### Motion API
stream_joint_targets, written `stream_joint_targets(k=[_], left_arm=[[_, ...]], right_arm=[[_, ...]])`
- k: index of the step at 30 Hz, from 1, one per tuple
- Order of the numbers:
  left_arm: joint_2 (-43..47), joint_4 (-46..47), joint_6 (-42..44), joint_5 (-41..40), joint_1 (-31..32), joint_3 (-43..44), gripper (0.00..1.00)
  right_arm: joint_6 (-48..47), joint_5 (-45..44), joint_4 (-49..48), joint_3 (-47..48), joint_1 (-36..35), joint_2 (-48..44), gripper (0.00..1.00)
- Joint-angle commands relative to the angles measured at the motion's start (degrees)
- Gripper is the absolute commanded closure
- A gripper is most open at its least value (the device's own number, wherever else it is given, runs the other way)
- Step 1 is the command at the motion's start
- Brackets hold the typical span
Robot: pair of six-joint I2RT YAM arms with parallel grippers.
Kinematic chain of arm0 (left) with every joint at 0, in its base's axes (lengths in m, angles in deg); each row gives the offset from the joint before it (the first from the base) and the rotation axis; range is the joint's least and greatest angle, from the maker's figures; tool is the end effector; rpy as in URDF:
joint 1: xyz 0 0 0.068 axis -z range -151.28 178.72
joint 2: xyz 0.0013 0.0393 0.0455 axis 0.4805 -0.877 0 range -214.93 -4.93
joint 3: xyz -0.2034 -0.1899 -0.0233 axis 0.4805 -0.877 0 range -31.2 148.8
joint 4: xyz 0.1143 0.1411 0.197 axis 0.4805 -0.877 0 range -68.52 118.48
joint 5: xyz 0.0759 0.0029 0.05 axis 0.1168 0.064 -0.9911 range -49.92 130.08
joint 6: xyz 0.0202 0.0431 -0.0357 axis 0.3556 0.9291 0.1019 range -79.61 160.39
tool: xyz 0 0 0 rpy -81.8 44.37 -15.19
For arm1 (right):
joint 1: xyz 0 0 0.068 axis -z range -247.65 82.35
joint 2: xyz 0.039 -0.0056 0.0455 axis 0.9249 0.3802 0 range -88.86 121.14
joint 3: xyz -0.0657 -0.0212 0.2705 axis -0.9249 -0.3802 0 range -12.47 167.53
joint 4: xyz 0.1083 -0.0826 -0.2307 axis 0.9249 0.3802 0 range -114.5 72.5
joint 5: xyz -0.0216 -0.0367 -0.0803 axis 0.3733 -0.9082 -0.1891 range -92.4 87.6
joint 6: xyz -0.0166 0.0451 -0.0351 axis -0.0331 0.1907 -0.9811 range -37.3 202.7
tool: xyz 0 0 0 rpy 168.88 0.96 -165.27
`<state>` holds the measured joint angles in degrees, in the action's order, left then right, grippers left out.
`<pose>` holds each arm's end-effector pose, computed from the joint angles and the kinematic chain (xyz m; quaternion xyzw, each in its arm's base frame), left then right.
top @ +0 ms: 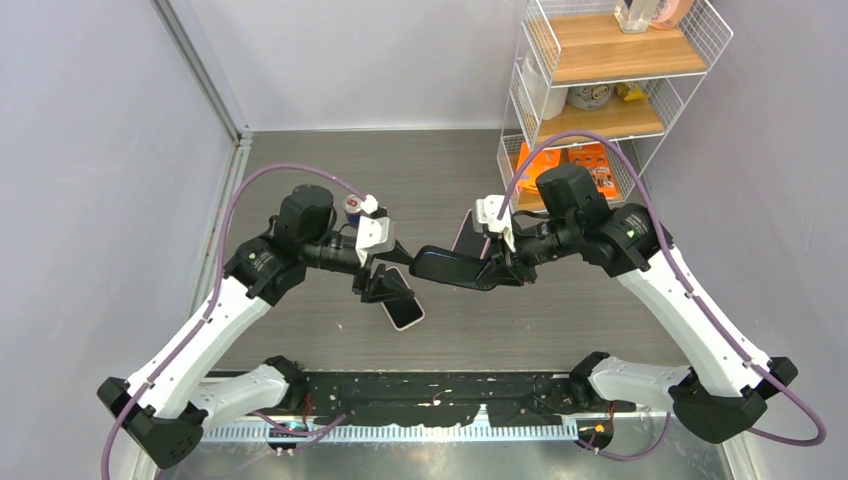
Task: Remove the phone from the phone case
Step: Remove the phone case from the phone.
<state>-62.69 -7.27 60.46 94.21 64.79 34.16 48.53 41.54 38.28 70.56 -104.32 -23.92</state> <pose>0.1450 -0.1494 0.3882 0.5658 0.5640 -0.4502 0.3989 0.1433 0.1443 0.4196 -0.6135 0.6139 0.3529 0.3495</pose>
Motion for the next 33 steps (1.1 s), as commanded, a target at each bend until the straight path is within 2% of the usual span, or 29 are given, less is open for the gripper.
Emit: stream_joint_targets(k=[1,10,18,21,26,33], left_arm=[[-0.6,4.8,-3.8,1.5,0.6,1.5,0.40],[-1.4,7.3,-6.0,2.8,1.3,0.9,0.48],[-1.9,8.2,-5.3,3.0,1.8,-0.3,0.71],[-1.7,8.1,-4.2,2.7,1.8,-0.7,0.83],[-2.0,5.0,0.9,1.7,1.9,-0.1,1.00],[-2.9,-3.5,14.3,0.9,2.5,2.2,1.00]], right_arm=[[0.8,4.2,-2.2,2.1,0.6,-0.1,0.95],[0.9,4.9,-2.5,1.9,0.7,1.1,0.95],[0.9,5.2,-2.7,1.8,1.0,2.1,0.95],[0.9,5.2,-2.7,1.8,1.1,2.2,0.95],[0.8,5.3,-2.7,1.6,1.2,2.3,0.95],[0.3,7.7,-2.3,0.4,1.2,2.2,0.95]])
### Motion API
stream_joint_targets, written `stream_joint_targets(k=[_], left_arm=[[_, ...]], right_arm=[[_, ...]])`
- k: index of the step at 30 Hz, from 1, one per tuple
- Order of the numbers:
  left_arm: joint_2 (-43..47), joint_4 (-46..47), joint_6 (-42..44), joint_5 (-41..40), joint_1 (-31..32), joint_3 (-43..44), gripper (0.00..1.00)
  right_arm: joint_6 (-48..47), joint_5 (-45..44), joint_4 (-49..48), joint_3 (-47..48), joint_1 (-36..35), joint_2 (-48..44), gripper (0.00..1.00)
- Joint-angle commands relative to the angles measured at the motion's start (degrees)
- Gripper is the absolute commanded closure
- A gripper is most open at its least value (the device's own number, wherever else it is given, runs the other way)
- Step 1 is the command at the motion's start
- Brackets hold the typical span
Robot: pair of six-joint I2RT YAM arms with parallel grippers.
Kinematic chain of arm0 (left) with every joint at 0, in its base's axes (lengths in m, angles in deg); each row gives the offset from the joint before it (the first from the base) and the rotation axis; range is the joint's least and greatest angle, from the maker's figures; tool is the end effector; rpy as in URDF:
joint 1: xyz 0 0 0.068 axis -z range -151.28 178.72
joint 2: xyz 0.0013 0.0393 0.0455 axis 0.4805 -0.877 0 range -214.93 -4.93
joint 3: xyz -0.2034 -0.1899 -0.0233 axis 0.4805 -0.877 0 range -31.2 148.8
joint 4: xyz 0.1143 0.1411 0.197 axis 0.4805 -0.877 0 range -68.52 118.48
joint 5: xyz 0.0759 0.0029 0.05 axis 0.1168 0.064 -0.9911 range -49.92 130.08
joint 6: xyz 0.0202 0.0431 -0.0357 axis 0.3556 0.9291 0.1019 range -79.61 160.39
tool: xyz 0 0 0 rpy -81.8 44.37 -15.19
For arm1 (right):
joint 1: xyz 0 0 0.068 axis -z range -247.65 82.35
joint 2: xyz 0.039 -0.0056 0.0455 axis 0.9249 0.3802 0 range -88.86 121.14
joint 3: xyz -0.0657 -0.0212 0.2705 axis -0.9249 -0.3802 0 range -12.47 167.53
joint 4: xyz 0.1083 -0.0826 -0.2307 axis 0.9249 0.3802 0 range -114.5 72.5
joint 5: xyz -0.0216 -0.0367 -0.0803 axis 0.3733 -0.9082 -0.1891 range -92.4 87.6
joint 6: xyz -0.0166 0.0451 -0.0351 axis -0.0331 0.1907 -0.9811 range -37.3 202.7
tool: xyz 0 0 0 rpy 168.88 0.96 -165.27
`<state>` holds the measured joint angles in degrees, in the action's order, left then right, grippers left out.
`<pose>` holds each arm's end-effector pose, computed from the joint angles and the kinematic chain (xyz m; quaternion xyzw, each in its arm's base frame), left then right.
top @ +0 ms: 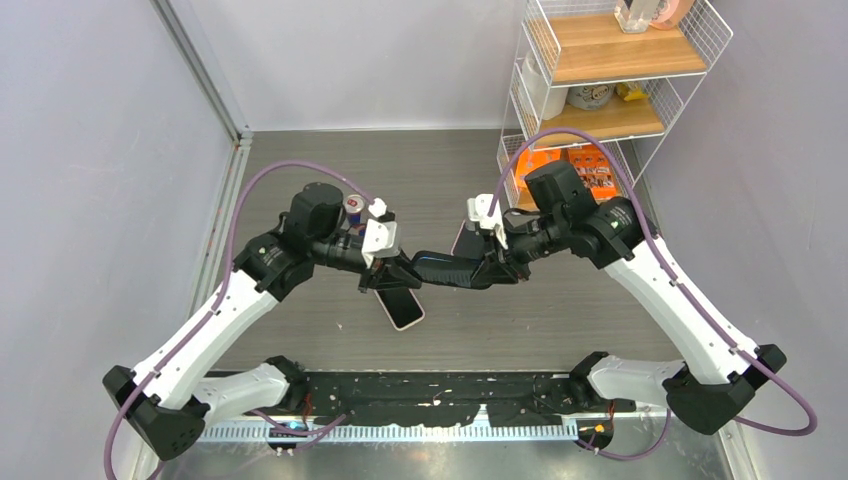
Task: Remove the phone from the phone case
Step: Remove the phone case from the phone.
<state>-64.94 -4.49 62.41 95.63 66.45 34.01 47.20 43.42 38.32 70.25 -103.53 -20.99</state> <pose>0.1499 -0.1615 0.3845 0.5861 0.5369 -0.4577 0.3984 0.1568 0.1519 0.4091 -0.6150 0.6169 0.3645 0.3291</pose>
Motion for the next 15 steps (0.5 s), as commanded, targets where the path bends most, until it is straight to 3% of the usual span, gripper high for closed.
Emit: stream_joint_targets(k=[1,7,15], left_arm=[[-1.1,-7.7,15.1,-0.5,1.1,2.9,1.00],[-3.7,-14.8,26.5,-0.9,2.8,5.3,1.00],[-6.1,-17.2,32.2,-5.8,5.0,7.3,1.00]], right_arm=[[1.6,6.3,-2.2,0.5,0.5,-0.6,0.95],[1.3,9.0,-2.2,-0.6,0.5,0.0,0.95],[1.0,11.1,-2.0,-1.5,0.5,0.4,0.95]])
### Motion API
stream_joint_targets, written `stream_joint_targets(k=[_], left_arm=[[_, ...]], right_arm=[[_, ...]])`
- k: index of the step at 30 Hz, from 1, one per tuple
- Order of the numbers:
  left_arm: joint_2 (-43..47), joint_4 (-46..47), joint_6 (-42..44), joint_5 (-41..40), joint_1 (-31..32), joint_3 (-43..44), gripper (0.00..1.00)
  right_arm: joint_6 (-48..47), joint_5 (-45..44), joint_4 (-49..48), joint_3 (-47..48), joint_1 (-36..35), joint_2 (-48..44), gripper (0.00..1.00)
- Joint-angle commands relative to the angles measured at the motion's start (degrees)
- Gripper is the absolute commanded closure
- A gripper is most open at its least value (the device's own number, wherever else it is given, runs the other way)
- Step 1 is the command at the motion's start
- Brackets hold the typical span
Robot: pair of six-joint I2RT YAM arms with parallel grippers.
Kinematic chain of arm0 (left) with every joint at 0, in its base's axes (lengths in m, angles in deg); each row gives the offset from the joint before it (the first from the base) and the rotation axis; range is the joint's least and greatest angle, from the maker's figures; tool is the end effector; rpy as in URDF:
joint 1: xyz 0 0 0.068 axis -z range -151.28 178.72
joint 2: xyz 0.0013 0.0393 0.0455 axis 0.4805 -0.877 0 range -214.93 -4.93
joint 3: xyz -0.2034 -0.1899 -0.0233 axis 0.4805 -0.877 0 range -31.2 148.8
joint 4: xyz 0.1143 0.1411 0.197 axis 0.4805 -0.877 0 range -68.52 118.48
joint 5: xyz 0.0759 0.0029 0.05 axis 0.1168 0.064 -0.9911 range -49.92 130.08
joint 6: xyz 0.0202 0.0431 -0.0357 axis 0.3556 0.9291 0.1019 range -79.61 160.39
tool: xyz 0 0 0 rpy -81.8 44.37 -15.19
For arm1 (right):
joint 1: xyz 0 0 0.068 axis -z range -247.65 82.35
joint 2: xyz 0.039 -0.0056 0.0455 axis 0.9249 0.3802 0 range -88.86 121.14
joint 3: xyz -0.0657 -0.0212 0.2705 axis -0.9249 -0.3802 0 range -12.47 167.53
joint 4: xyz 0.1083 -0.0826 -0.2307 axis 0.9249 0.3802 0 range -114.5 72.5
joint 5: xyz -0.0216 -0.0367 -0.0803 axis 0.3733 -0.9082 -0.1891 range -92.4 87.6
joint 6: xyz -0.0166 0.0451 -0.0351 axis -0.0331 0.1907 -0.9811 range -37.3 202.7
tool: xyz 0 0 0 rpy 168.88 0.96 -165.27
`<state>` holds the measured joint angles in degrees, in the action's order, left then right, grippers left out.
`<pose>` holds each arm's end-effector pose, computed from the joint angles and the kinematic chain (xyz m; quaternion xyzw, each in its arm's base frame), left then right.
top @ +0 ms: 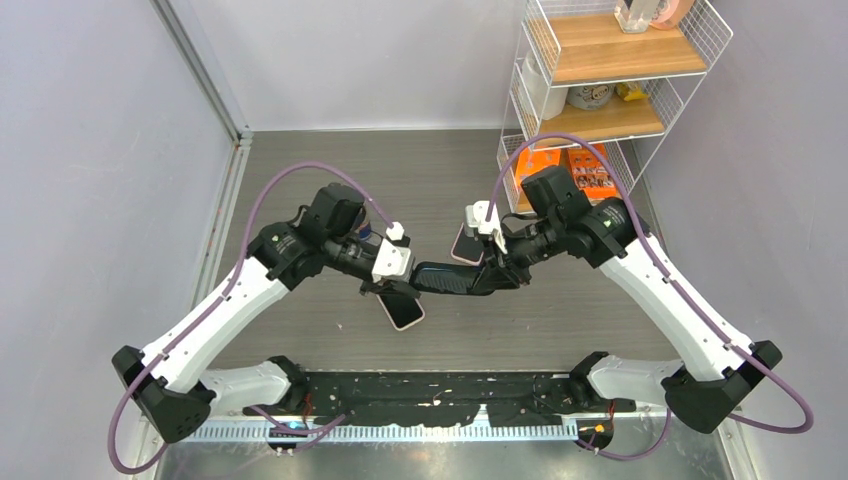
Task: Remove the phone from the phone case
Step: Remove the phone case from the phone.
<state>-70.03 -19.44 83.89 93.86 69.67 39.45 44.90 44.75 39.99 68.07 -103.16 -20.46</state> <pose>0.1466 -0.1738 0.3758 0.6836 0.4815 -0.4056 0.3693 0.1584 0.1522 0.3946 -0.6214 0.6189 0.3726 0.3032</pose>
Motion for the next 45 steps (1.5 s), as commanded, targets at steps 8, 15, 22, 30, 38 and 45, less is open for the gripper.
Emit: stream_joint_targets(k=[8,15,22,30,38,45], left_arm=[[-2.5,-2.2,13.5,-9.9,2.6,4.3,1.00],[-3.6,-4.5,18.0,-13.9,3.3,5.9,1.00],[-3.9,-7.1,22.4,-15.4,3.6,6.8,1.00],[-3.6,-5.9,21.7,-17.6,3.7,8.0,1.00],[-2.5,-6.6,19.2,-17.8,3.8,7.7,1.00],[1.3,-8.3,16.5,-21.4,2.2,4.0,0.97]], right_arm=[[3.2,11.7,-3.6,-0.3,0.3,-0.5,0.95],[3.0,14.0,-3.5,-0.5,0.2,0.8,0.95],[1.5,15.6,-0.5,2.2,0.3,3.7,0.95],[1.5,16.4,-0.1,3.0,0.2,4.7,0.95],[1.6,15.3,-0.2,2.9,0.2,4.0,0.95],[3.0,9.8,-2.1,2.5,0.2,0.6,0.95]])
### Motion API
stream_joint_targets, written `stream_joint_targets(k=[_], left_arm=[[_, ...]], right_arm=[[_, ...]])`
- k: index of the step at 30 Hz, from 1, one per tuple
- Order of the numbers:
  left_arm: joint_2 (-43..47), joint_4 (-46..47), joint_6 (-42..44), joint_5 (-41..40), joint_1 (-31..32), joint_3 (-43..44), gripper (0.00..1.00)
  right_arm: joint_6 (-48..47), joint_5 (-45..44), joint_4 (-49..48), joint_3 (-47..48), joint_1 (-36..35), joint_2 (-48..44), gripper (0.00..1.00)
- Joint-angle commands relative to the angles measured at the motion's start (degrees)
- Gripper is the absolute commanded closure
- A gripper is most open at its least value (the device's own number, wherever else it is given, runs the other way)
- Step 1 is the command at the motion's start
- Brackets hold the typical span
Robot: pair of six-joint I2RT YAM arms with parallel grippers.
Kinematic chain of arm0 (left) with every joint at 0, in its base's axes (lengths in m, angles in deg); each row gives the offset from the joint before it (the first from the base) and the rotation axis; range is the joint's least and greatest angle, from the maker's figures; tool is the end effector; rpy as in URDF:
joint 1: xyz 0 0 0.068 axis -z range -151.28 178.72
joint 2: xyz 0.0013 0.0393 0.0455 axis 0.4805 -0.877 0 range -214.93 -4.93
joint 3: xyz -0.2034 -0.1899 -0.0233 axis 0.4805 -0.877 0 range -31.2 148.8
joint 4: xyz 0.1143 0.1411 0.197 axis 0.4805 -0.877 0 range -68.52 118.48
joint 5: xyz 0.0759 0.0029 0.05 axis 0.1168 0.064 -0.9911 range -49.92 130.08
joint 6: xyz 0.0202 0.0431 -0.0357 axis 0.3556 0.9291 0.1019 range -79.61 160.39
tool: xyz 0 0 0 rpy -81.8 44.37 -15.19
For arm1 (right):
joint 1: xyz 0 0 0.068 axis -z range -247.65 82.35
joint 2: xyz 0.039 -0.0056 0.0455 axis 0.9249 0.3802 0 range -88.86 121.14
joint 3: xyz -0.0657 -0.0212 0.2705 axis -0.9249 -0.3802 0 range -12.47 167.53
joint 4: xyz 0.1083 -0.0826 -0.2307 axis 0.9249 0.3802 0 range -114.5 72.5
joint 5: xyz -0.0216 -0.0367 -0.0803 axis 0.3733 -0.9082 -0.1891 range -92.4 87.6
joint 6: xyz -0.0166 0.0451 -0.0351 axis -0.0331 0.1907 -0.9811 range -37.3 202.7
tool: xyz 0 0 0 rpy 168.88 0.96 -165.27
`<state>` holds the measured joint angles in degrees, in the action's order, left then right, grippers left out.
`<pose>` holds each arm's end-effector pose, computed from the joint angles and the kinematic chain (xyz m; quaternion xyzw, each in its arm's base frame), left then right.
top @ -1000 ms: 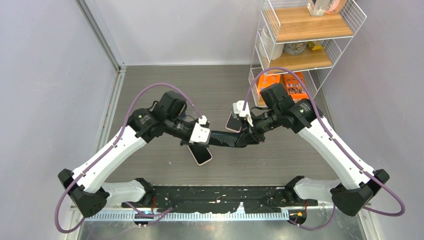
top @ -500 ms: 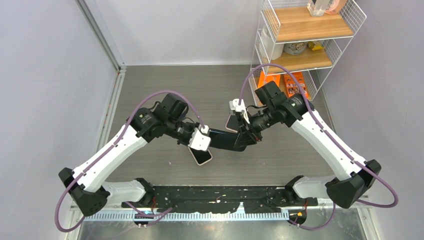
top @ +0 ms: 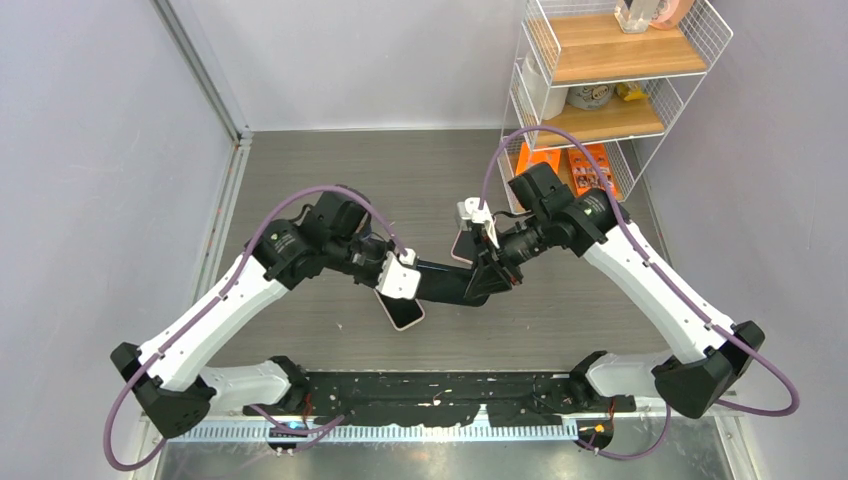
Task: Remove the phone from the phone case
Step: Remove the phone case from the phone.
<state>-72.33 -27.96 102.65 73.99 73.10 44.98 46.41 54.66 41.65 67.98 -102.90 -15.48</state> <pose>0.1473 -0.1783 0.3797 0.7783 0.4483 -0.2149 0.3835 0.1711 0.1656 0.3794 -0.5983 0.6127 0.4582 0.2383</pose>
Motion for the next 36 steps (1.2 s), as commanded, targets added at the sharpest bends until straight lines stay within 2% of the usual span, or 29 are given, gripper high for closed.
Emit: stream_joint_targets(k=[1,4,6,8,12,17,21,26,32,36], left_arm=[[4.2,0.2,-3.2,-1.5,-1.9,-1.9,0.92],[6.3,-0.4,-4.7,0.7,-4.7,-2.6,0.73],[7.7,-1.2,-5.9,3.8,-7.0,-2.5,0.46],[9.0,-1.4,-8.0,7.0,-8.6,-2.4,0.29],[10.4,0.3,-14.4,13.4,-9.0,-3.1,0.20],[10.1,9.5,-26.0,19.5,-8.8,-6.4,0.20],[9.2,16.5,-33.4,22.6,-8.2,-9.5,0.29],[8.8,21.9,-38.0,23.4,-7.1,-12.3,0.44],[8.5,26.7,-42.5,24.0,-6.7,-13.9,0.45],[8.6,30.1,-45.6,24.1,-6.6,-15.2,0.50]], right_arm=[[2.2,-2.0,-4.1,2.5,-0.1,-4.7,0.95],[2.9,-5.6,-5.7,1.8,-0.1,-6.4,0.95],[3.4,-7.8,-6.7,1.2,-0.1,-7.2,0.95],[3.9,-9.1,-7.5,0.7,-0.2,-7.7,0.95],[4.2,-7.8,-7.8,0.8,-0.2,-7.5,0.95],[3.9,-4.4,-6.1,3.4,-0.1,-5.2,0.95],[4.0,-3.4,-6.0,4.2,-0.2,-4.4,0.95],[4.0,-3.2,-5.9,4.1,-0.2,-4.2,0.95],[3.8,-3.2,-6.4,3.3,-0.1,-4.0,0.95],[3.9,-3.2,-6.5,3.3,-0.1,-3.9,0.95]])
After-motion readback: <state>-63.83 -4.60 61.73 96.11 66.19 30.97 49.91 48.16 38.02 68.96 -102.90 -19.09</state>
